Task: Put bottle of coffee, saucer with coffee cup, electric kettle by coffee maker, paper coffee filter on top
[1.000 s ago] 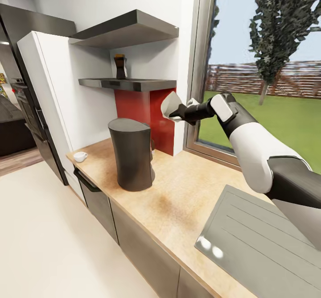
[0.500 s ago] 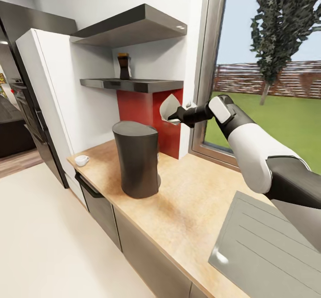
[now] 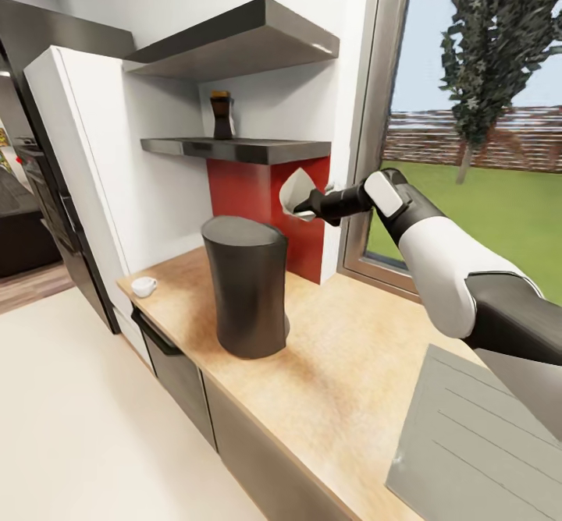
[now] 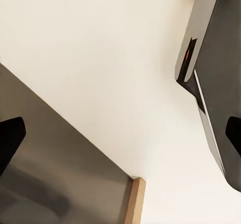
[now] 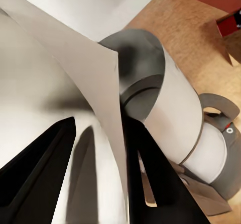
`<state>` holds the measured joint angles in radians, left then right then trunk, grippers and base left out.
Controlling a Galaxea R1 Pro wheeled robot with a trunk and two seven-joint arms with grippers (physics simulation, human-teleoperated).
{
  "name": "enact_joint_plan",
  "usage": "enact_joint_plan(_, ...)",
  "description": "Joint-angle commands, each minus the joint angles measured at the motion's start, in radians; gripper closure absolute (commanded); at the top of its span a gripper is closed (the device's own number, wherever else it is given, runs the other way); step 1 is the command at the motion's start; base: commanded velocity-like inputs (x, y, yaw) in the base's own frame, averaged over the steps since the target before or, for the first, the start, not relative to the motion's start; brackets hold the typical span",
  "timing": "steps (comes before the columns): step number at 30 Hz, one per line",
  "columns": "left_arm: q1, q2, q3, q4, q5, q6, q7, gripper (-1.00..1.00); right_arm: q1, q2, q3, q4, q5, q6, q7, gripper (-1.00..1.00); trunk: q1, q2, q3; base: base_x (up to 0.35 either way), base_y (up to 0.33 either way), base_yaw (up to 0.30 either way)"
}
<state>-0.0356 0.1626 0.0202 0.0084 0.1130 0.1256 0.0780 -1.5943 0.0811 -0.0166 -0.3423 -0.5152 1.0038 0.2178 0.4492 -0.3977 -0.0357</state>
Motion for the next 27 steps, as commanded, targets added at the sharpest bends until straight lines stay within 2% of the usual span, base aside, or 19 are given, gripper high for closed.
enact_joint_plan(1, -0.001, 0.0, 0.001, 0.001, 0.01, 0.002, 0.002, -1.0, -0.001, 0.0, -0.002, 0.001, 0.01, 0.003, 0.008, 1.0, 0.001, -0.002, -0.002, 0.074, 0.048, 0.0)
enact_joint_plan(17, -0.001, -0.002, 0.001, 0.001, 0.01, 0.002, 0.002, -1.0, -0.001, 0.003, -0.001, 0.082, 0.01, 0.004, 0.008, 1.0, 0.001, -0.002, -0.002, 0.006, 0.004, 0.0)
enact_joint_plan(22, -0.001, 0.0, 0.002, 0.001, 0.01, 0.003, 0.002, -1.0, -0.001, 0.02, -0.002, 0.099, 0.009, 0.004, 0.008, 1.0, 0.001, -0.002, -0.002, 0.062, 0.0, 0.0)
enact_joint_plan(27, -0.001, 0.0, 0.003, 0.001, 0.011, 0.002, 0.002, -1.0, -0.001, 0.023, -0.002, 0.101, 0.01, 0.004, 0.008, 1.0, 0.001, -0.002, -0.002, 0.149, 0.0, 0.0)
